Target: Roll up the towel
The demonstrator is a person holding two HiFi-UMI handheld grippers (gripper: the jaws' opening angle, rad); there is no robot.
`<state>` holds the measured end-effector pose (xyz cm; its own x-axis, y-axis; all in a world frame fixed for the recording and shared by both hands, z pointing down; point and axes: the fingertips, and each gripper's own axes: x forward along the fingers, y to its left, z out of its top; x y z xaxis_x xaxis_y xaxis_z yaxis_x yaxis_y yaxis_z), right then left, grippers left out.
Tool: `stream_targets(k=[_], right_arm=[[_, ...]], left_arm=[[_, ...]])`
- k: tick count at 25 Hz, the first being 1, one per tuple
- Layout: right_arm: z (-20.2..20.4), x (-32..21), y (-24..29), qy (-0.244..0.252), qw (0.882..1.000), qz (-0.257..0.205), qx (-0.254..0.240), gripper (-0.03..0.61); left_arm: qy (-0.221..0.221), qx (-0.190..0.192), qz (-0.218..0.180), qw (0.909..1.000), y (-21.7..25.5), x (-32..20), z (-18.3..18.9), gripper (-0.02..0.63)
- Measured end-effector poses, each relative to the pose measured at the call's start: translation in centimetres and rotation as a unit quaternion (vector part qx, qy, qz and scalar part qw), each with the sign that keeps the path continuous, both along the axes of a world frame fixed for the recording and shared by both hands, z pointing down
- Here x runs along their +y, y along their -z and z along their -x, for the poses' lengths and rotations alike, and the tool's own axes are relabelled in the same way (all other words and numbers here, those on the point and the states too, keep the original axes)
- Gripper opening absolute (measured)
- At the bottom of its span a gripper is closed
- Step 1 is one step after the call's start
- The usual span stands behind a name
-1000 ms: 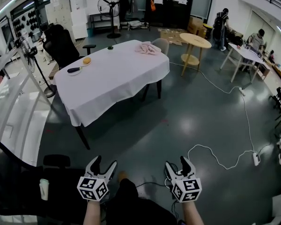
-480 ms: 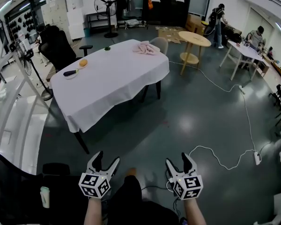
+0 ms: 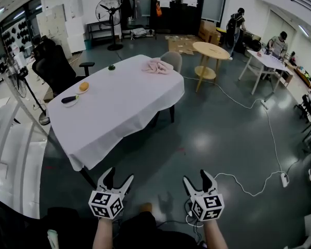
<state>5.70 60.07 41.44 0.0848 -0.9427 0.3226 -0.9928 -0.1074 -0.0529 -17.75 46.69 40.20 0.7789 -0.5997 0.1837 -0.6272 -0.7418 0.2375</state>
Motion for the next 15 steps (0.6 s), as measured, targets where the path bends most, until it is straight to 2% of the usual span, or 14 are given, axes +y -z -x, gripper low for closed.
stream_targets(k=[15], right_arm=[[-2.0,-11.3,0.2,-0.028,1.000,-0.014,0.001,0.308]], left_arm=[[-0.032,-0.006,-0.023,0.9992,0.6,-12.2,-2.6,0.354]])
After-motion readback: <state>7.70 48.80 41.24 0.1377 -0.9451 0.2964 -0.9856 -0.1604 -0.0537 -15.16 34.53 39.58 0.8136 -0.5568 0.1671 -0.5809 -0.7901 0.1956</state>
